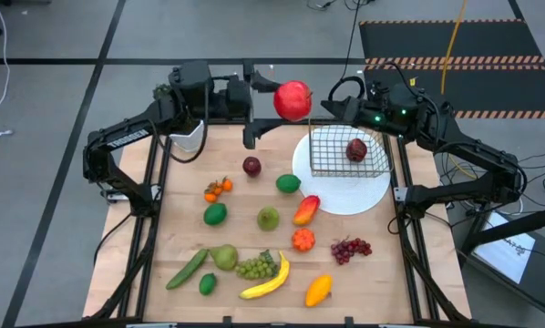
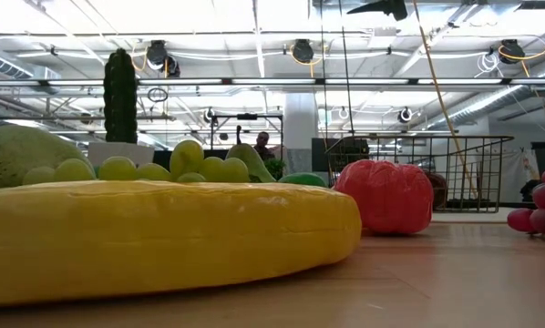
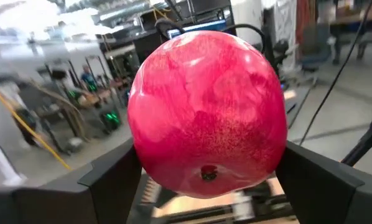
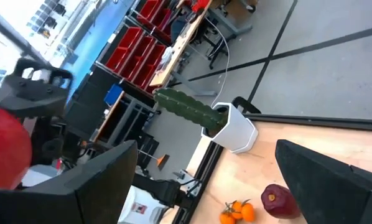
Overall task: Build produce basket
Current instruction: Put the red apple into the gold wire basket
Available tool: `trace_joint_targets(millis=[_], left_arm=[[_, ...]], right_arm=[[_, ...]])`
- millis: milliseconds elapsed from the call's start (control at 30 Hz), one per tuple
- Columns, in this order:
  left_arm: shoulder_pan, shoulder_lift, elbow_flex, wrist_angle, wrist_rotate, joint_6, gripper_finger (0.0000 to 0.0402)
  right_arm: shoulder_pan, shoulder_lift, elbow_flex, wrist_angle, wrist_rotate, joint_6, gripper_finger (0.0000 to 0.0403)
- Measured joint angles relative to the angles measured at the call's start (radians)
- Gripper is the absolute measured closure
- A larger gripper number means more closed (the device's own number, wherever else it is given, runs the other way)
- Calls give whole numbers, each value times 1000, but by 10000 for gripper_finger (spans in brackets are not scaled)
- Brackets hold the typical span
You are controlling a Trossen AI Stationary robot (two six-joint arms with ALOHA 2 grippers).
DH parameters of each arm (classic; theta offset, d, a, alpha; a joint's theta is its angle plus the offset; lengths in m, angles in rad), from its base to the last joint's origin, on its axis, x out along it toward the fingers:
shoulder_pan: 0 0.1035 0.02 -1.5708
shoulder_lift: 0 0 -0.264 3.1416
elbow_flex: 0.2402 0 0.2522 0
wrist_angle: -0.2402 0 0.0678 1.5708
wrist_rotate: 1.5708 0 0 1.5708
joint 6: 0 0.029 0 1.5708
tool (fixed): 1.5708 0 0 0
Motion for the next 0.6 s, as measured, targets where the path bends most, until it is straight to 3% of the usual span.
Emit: trace_joint_targets(millis=[600], left_arm=[[-1,1,0,-3,-89,-766,66]], right_arm=[[0,-76,0,15,-103,-274,28]])
